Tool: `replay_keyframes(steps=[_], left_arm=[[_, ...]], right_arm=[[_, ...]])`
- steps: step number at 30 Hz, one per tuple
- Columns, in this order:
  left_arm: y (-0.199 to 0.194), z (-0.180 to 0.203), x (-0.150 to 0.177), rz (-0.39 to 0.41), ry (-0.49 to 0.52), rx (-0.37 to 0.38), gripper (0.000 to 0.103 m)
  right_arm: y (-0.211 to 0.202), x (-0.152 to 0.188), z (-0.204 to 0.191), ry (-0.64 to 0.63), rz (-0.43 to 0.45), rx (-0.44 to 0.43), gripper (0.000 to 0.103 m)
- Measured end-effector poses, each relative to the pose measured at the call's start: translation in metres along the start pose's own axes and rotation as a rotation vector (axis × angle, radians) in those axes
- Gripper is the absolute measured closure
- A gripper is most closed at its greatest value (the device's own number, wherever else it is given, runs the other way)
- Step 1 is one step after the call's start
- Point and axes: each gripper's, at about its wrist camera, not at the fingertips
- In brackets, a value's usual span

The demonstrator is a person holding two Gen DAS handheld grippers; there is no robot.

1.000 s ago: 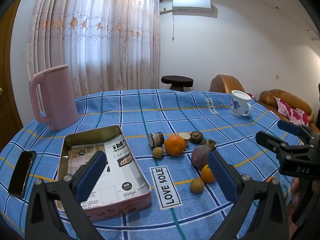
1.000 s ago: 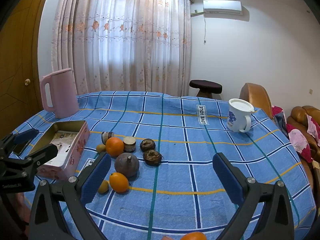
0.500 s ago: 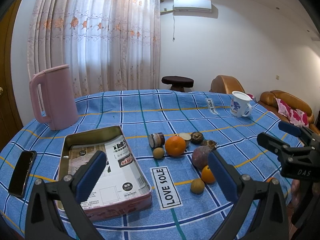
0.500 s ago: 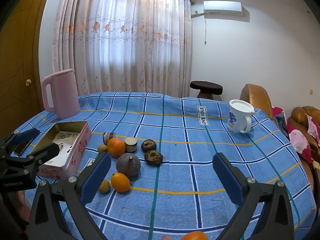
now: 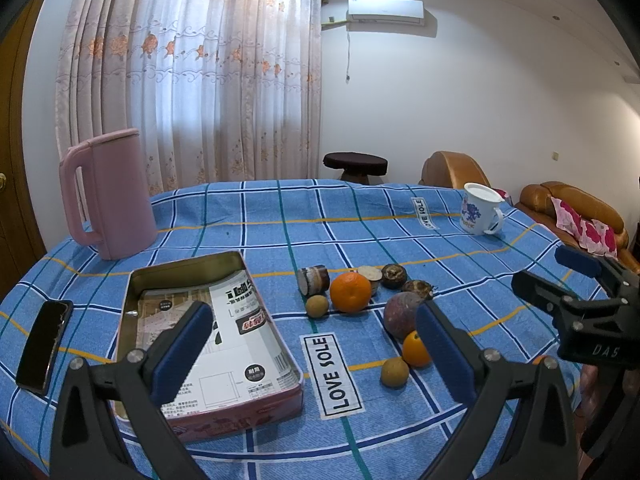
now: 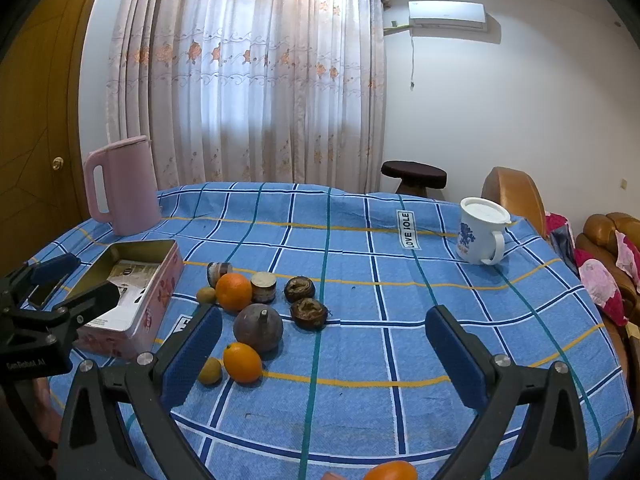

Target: Organize fruits

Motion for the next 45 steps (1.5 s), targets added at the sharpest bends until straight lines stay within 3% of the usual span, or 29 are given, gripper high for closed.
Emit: replay_keyframes(steps=[21,27,34,37,39,42,45], left_arm=[[0.0,0.003,0.008,-0.012,0.005,0.014,0.0],[0.007,0.017,0.022,-0.05,0.04,0.049,0.0],[0.02,0.046,0.033,-0.078,0.115,0.08,0.001],[0.027,0.056,0.038,-0.102,0.138,0.1,0.002],[0.032,0.057,0.039,-0.119,0.146,0.101,0.007],[0.042,0.055,0.041,-0.15,0.135,0.122,0.017],[0.049,0.053,0.045,-0.179,0.112,0.149,0.021]], right_arm=[[0.0,0.009,0.004,0.002,-0.004,-0.009,0.001],[-0.012,0.037,0.027,0.012,0.026,0.034,0.001],[-0.016,0.085,0.059,0.059,-0.04,0.058,0.002],[-0.012,0.097,0.062,0.076,-0.073,0.019,0.014],[-0.006,0.102,0.059,0.069,-0.1,-0.007,0.032],[0.005,0.11,0.055,0.07,-0.143,-0.045,0.04],[0.011,0.116,0.053,0.07,-0.164,-0.057,0.056]])
Point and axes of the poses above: each gripper's, at about its wrist camera, not at the fingertips, and y roughly the way its jaws point, z to its right, x to its underside, and after that the axes turned 9 degrees about x, right-handed
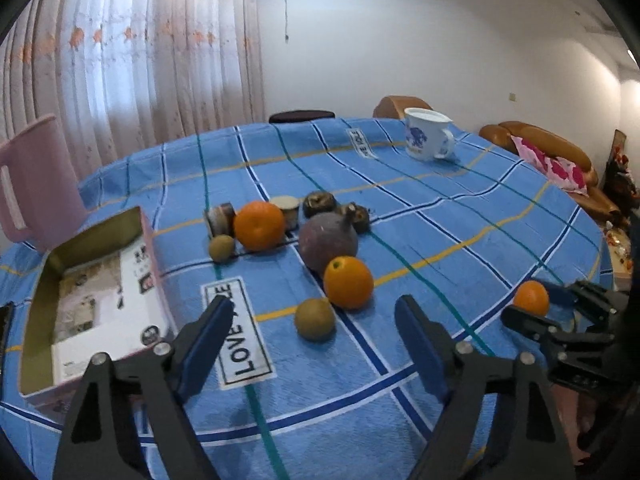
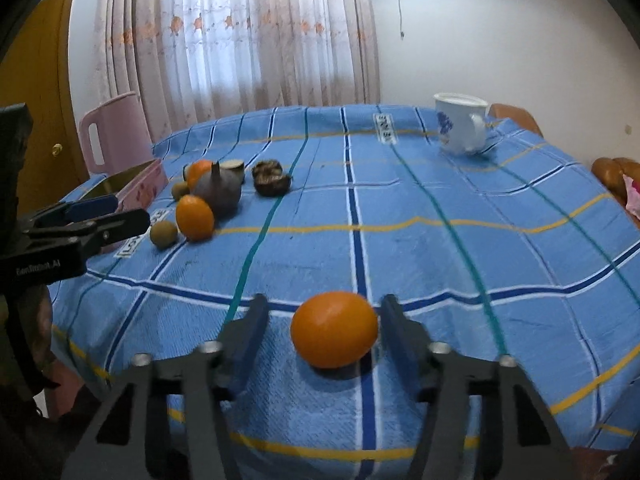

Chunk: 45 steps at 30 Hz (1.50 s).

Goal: Organize fruits
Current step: 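Grasp the orange with the right tool while the left tool grasps the small brown kiwi, then carry the kiwi and the orange over the open tin box with both tools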

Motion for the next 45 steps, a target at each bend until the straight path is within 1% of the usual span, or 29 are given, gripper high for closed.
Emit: replay_keyframes(steps=[1,4,8,11,13,14,15,16,18,21,24,29,35,41,45], left_arm=[[0.001,0.0,0.001,-0.006,-0.004,0.003,0.025],[0.008,-0.001,0.001,-0.03,-0.016,0.029,0.034],[0.017,-0.001,-0.001,-0.053,-0.026,0.039,0.039],[0.025,-0.002,-0.003,-0.077,-0.019,0.027,0.042],[0.03,-0.003,-0.004,-0.094,-0.022,0.036,0.051],[0.033,-0.004,-0.004,-0.109,-0.02,0.031,0.053],[0.036,-0.005,-0.004,-0.126,-0.026,0.036,0.057],[0.037,-0.007,-0.004,-0.134,-0.034,0.045,0.063],[0.038,-0.009,-0.004,-0.141,-0.036,0.055,0.066],[0.04,-0.008,-0.004,-0.148,-0.036,0.06,0.066],[0.04,-0.013,-0.003,-0.153,-0.056,0.071,0.076],[0.036,-0.014,-0.002,-0.146,-0.05,0.082,0.076],[0.026,-0.019,0.0,-0.11,-0.054,0.078,0.076],[0.007,-0.028,-0.008,-0.047,-0.064,0.053,0.076],[-0.006,-0.033,-0.013,-0.004,-0.062,0.032,0.076]], right_arm=[[0.002,0.001,0.001,0.0,-0.003,0.005,0.061],[0.003,0.001,0.007,0.023,0.004,-0.012,0.061],[0.003,-0.004,0.0,0.011,0.018,-0.041,0.061],[0.003,-0.007,-0.01,-0.005,0.027,-0.064,0.061],[0.003,-0.007,-0.014,-0.013,0.033,-0.08,0.061],[0.003,-0.007,-0.016,-0.016,0.036,-0.083,0.061],[0.002,-0.007,-0.017,-0.018,0.038,-0.085,0.061],[0.002,-0.007,-0.018,-0.018,0.041,-0.086,0.061],[0.002,-0.008,-0.017,-0.014,0.044,-0.086,0.061],[0.001,-0.008,-0.017,-0.013,0.047,-0.087,0.061],[0.001,-0.008,-0.02,-0.022,0.047,-0.095,0.061],[-0.001,-0.013,-0.026,-0.04,0.061,-0.108,0.061],[-0.003,-0.02,-0.033,-0.055,0.078,-0.123,0.061],[-0.007,-0.037,-0.047,-0.081,0.111,-0.155,0.061],[-0.01,-0.053,-0.059,-0.101,0.142,-0.197,0.061]])
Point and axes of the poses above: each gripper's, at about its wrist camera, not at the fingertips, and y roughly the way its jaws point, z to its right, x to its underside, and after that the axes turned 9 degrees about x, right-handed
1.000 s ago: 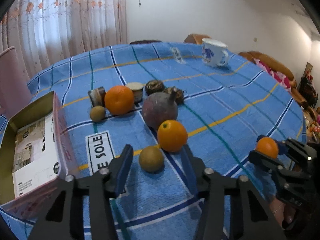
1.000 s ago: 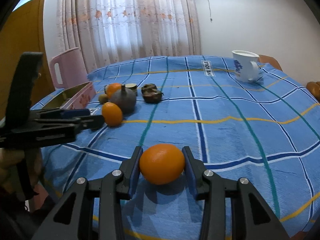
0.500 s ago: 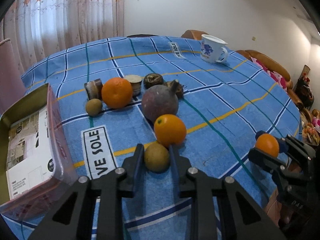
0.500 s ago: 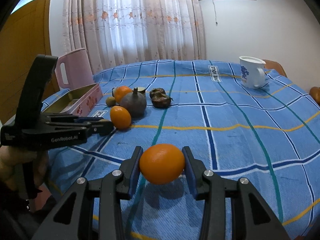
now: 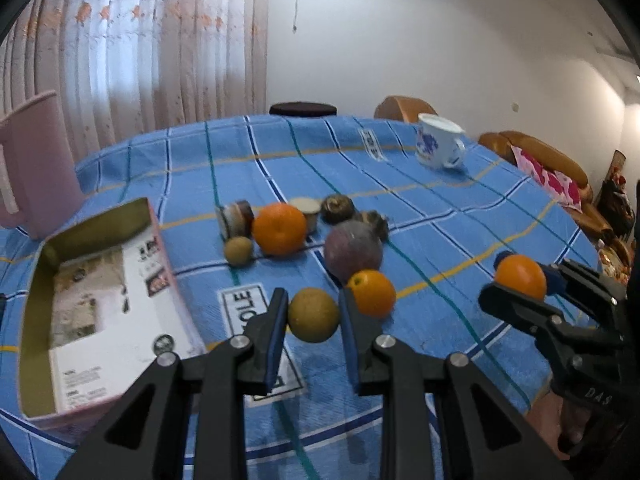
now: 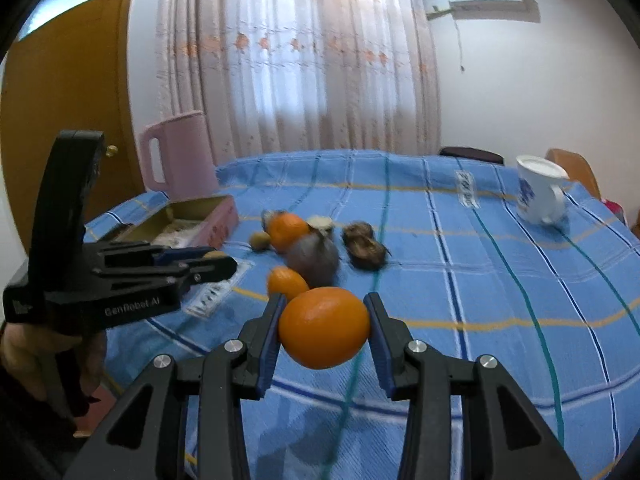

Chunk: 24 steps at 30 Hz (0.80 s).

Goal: Organize fruits
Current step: 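Carry the kiwi and the orange over the open tin box with both tools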

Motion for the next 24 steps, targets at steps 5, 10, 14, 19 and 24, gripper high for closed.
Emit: replay_keyframes(steps=[5,10,14,19,24], left_arm=[[-0.013,-0.009,-0.007,0.041,-0.002,-0.023,0.076],[-0.026,-0.026,-0.016,0.079,-0.007,-0.066,0.076],[-0.032,-0.043,-0.022,0.097,-0.015,-0.111,0.076],[-0.04,-0.074,-0.023,0.109,-0.054,-0.182,0.076],[-0.042,-0.104,-0.022,0.106,-0.097,-0.227,0.076]], right_arm=[[0.007,-0.023,-0.016,-0.045,0.027,-0.033,0.061],[0.016,-0.043,-0.032,-0.074,0.04,-0.074,0.061],[0.023,-0.064,-0.043,-0.095,0.058,-0.109,0.061],[0.036,-0.092,-0.061,-0.12,0.066,-0.159,0.061],[0.06,-0.111,-0.085,-0.142,0.039,-0.211,0.061]])
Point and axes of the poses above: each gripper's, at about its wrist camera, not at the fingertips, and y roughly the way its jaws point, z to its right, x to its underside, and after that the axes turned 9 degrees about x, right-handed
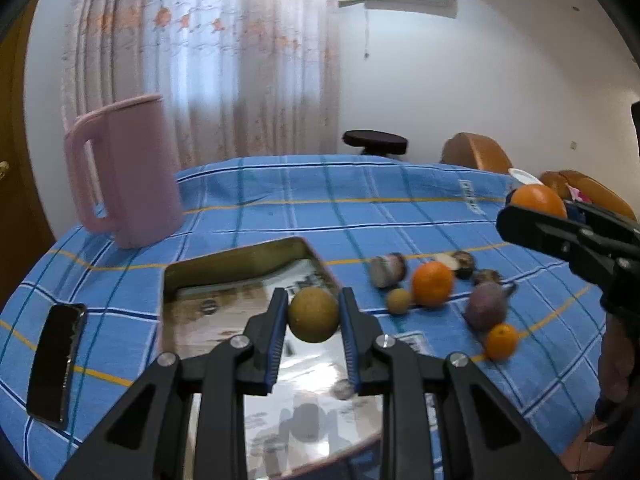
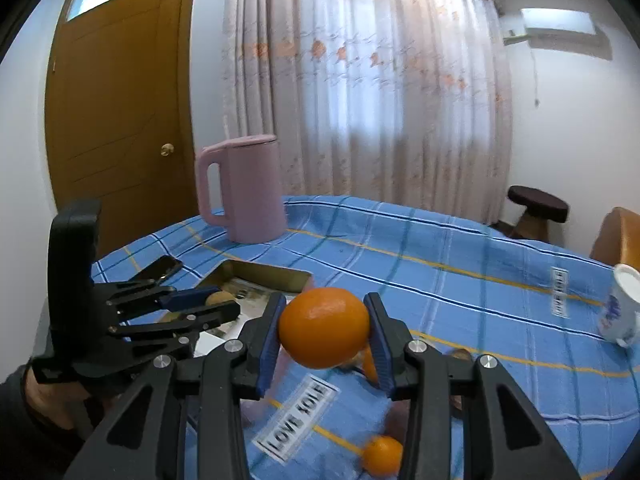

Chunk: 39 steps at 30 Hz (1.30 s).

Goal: Organize fruits
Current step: 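Carry the kiwi and the orange over the open tin box with both tools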

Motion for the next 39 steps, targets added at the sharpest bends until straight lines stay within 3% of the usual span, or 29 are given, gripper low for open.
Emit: replay_keyframes(steps=[16,39], left_arm=[[0.006,-0.041,0.006,-0.012,-0.062,-0.056,0.076],[0.022,-0.069,0.017,-0.058,-0.13,-0.105,0.074]], right_arm=[[0.084,0.003,-0.06,-0.054,-0.127,-0.08,0.061],[0.114,0.012,-0.079,-0.065,-0.199,-0.127,0.059]])
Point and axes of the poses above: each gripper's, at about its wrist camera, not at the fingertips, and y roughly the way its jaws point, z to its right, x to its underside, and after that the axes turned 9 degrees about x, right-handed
